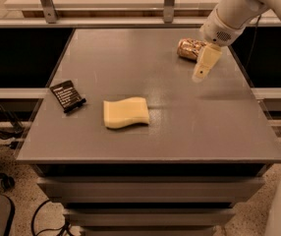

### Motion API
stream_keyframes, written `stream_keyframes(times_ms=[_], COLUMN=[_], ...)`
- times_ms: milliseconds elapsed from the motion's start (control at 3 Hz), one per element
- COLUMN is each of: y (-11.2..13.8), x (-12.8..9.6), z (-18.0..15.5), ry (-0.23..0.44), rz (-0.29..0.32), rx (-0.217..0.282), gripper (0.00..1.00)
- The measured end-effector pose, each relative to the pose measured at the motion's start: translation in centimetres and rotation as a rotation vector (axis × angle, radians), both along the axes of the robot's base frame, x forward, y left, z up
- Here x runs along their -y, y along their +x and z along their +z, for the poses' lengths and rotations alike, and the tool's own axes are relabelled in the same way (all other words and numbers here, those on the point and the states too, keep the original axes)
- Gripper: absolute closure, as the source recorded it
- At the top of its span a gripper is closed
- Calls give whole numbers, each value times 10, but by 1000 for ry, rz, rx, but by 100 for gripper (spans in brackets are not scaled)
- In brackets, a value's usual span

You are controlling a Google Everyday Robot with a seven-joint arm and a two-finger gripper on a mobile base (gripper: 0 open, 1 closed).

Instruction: Move orange can near sponge

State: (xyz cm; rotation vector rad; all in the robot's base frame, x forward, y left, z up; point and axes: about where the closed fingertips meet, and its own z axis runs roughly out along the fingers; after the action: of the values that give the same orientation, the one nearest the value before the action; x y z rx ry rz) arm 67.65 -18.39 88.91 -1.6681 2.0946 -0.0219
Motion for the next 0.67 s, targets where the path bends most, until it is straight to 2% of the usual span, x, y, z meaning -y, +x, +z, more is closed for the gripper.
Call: stream_keyframes(times_ms=[667], y=[21], x=[-5], z=[-15], ry=[35], rz=[-22], rx=[-18], gripper=[0])
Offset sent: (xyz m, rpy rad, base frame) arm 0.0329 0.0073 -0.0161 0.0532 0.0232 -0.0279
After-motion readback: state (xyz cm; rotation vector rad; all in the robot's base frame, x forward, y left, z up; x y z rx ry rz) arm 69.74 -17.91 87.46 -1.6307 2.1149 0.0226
